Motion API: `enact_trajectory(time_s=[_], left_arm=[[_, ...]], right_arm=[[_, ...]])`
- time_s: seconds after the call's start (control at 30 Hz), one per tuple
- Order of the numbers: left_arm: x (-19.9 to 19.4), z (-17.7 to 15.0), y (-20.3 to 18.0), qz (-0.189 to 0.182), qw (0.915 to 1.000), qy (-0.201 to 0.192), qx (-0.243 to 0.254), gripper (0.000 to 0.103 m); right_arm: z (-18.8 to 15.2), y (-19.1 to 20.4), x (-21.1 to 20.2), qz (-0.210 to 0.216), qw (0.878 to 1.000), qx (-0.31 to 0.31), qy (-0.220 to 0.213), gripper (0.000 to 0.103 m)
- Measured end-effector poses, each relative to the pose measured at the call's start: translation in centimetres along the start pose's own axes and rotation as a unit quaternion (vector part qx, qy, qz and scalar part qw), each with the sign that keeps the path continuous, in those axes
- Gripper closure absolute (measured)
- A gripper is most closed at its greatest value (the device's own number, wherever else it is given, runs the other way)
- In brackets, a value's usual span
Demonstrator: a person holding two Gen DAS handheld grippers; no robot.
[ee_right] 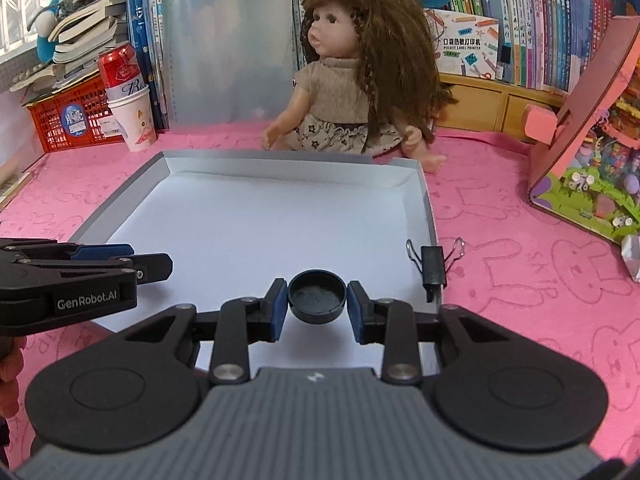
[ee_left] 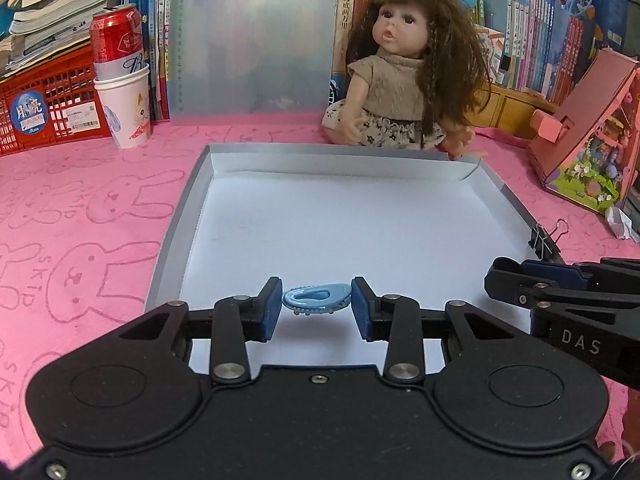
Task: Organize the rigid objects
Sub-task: 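Lower both held objects into the tray and open both grippers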
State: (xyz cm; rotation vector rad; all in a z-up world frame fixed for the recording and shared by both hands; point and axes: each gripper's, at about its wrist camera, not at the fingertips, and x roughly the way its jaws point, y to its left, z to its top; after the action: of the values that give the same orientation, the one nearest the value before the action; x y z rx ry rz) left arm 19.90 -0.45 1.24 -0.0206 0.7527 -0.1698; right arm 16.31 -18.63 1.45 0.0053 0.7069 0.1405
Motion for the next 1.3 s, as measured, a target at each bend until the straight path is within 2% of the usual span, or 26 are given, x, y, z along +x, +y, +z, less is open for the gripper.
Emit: enact_trajectory(time_s=[0.4, 0.63, 0.9, 1.3], left_arm=[[0.6, 0.3, -0.2, 0.0, 1.0, 0.005, 0.003, 0.068], [1.6, 3.0, 0.3, 0.004, 0.9999, 0.004, -0.009, 0.068], [4.3, 5.2, 1.3, 0.01, 0.9991, 0.029, -0.028, 0.068], [6.2, 5.0, 1.2, 0.017, 0.999, 0.038, -0.013, 0.067]], right_arm=[[0.0, -0.1, 0.6, -0.003, 1.0, -0.002, 0.007, 0.066], [2.4, -0.6, 1.7, -0.002, 1.0, 0.0, 0.007, 0.066], [4.8, -1.1, 4.2, 0.0, 1.0, 0.008, 0.029, 0.066], [4.9, -1.2, 6.6, 0.005, 0.998, 0.028, 0.052, 0.066]])
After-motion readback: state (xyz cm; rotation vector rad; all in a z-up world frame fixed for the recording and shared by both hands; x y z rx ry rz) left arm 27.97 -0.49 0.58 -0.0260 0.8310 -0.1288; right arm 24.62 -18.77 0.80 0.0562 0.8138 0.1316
